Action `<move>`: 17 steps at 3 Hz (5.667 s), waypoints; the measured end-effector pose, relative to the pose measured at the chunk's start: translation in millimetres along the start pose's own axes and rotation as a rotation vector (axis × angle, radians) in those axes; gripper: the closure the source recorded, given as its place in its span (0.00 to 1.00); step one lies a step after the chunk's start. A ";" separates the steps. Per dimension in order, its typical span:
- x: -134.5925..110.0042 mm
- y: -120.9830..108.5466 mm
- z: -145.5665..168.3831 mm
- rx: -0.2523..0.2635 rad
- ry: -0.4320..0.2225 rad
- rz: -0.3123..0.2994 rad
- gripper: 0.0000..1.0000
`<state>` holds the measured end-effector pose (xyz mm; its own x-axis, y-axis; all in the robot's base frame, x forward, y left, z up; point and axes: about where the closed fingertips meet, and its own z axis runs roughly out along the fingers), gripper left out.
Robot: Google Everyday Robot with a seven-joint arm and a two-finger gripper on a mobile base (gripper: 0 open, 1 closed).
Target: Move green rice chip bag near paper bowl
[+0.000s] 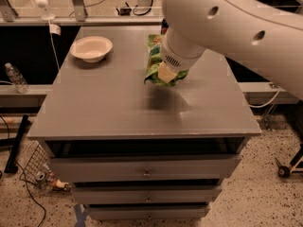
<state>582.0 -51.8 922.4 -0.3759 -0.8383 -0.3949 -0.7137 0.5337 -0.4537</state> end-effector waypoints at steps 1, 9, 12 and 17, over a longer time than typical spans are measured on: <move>-13.9 4.4 8.8 -0.023 0.000 -0.044 1.00; -131.0 7.6 123.1 -0.220 -0.069 -0.211 1.00; -129.9 11.1 127.2 -0.226 -0.063 -0.214 0.35; -65.6 -30.3 83.1 -0.149 -0.091 -0.098 0.00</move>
Offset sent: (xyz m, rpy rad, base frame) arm 0.0472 0.0722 -0.0184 -0.0810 0.0689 0.2073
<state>677.4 -3.7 895.7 -0.2504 -0.8681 -0.4287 -0.8262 0.4224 -0.3727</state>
